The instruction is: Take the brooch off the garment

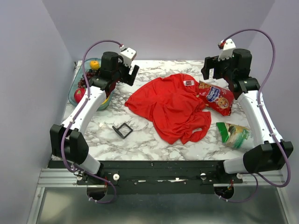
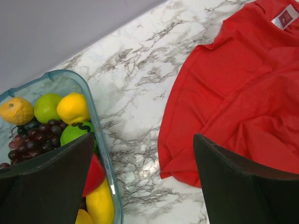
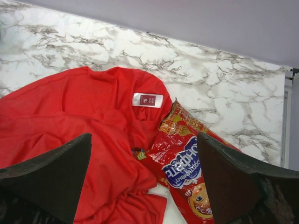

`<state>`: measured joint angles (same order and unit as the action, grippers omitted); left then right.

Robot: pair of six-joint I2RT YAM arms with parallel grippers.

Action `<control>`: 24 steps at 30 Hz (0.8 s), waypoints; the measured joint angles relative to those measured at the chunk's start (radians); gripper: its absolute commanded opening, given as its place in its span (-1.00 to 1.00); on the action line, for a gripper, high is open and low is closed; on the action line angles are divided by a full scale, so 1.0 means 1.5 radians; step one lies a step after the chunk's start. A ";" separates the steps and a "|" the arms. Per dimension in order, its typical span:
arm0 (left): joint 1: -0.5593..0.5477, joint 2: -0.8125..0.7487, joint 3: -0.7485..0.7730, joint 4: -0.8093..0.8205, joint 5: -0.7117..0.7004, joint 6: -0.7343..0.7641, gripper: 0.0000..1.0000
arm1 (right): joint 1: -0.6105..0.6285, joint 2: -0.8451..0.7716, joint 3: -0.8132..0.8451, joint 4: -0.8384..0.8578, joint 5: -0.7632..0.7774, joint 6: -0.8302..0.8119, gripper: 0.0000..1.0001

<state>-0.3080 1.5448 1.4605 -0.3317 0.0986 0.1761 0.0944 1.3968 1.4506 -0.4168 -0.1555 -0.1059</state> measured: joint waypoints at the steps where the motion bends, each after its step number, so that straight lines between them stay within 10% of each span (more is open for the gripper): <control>1: 0.000 -0.002 -0.005 -0.002 0.007 0.001 0.87 | 0.000 -0.001 -0.001 0.000 0.001 -0.003 1.00; 5: 0.000 -0.004 -0.024 -0.011 0.048 0.010 0.82 | 0.000 -0.001 -0.002 -0.002 0.002 -0.054 0.98; 17: -0.001 -0.001 -0.078 -0.045 0.102 0.076 0.66 | 0.001 0.057 -0.090 -0.040 -0.083 -0.373 -0.57; 24: -0.001 0.080 -0.081 -0.073 0.104 0.085 0.64 | 0.001 0.195 -0.149 -0.049 -0.039 -0.427 -0.88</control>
<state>-0.3099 1.6653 1.3396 -0.4416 0.2543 0.3035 0.0959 1.6897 1.2270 -0.4908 -0.2146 -0.7467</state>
